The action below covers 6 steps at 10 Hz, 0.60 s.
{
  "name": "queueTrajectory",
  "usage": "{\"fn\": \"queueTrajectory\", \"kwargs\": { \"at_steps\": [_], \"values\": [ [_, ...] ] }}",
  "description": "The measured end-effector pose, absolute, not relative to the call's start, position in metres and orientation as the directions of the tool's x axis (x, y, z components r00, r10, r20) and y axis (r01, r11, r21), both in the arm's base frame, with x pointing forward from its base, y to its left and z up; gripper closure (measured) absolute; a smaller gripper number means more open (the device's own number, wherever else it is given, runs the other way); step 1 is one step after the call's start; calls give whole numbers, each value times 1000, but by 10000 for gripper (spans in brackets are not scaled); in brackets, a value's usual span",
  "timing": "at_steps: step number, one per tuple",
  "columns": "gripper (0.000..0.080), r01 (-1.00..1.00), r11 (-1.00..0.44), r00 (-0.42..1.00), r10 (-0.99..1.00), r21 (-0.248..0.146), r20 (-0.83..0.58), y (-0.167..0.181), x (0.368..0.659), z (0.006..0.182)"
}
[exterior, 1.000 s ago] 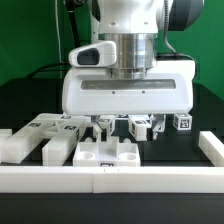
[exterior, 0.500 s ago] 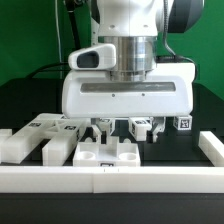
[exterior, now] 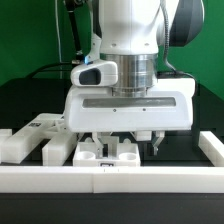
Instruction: Assemble chair
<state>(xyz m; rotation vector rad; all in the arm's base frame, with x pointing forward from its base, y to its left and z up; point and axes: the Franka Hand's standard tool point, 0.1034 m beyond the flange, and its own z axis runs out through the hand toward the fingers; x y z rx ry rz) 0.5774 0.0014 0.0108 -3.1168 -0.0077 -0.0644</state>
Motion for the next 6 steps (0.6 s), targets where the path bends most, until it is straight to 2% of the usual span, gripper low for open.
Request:
{"fn": "queueTrajectory", "kwargs": {
  "at_steps": [1, 3, 4, 6],
  "values": [
    [150, 7, -1000, 999, 6, -24, 40, 3, 577, 8],
    [435, 9, -1000, 999, 8, -23, 44, 4, 577, 7],
    [435, 9, -1000, 999, 8, -24, 44, 4, 577, 7],
    [720, 9, -1000, 999, 8, -24, 44, 4, 577, 6]
  ]
}}
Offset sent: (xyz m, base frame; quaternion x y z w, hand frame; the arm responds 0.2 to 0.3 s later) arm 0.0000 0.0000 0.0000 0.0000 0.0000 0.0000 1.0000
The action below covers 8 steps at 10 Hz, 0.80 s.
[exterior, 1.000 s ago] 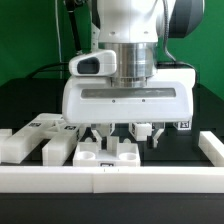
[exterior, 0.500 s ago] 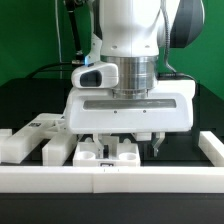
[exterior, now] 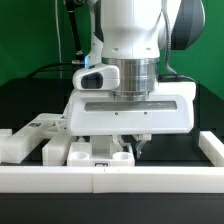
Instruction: Assemble chair
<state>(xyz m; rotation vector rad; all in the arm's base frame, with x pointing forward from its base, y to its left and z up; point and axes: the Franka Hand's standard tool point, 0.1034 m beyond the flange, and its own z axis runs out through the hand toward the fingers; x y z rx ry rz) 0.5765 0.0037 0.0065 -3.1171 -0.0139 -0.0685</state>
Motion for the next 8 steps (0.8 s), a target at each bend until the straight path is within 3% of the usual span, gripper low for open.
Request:
{"fn": "queueTrajectory", "kwargs": {
  "at_steps": [1, 8],
  "values": [
    [766, 9, -1000, 999, 8, -24, 44, 4, 577, 6],
    [766, 9, -1000, 999, 8, -24, 44, 6, 576, 6]
  ]
}}
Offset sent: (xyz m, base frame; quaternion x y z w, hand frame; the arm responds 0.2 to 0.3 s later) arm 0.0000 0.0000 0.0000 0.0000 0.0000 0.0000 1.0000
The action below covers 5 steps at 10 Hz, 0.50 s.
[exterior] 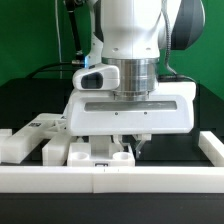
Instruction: Assemble chair
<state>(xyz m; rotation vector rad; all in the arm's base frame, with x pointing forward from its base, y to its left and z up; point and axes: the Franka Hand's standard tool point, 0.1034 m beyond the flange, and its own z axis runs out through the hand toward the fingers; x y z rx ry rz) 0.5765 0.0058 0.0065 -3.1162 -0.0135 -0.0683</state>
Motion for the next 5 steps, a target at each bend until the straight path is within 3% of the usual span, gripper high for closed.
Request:
{"fn": "queueTrajectory", "kwargs": {
  "at_steps": [5],
  "values": [
    [765, 49, -998, 998, 47, -41, 45, 56, 583, 7]
  ]
}}
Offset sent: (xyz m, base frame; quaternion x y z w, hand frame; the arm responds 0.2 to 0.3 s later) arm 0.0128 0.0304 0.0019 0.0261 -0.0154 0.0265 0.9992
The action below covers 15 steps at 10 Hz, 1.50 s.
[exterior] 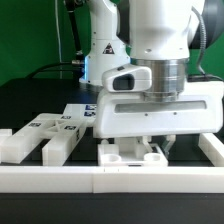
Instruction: Assemble chair
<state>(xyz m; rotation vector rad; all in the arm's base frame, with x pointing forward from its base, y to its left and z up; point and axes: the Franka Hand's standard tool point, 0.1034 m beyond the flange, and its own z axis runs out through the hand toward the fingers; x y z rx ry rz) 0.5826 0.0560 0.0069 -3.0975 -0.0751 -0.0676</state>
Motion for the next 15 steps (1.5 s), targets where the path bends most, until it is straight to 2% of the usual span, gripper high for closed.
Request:
{"fn": "queueTrajectory", "kwargs": {
  "at_steps": [9, 15],
  "values": [
    [765, 60, -997, 998, 60, -56, 2, 126, 593, 11],
    [765, 50, -997, 999, 50, -51, -6, 126, 592, 11]
  ]
}}
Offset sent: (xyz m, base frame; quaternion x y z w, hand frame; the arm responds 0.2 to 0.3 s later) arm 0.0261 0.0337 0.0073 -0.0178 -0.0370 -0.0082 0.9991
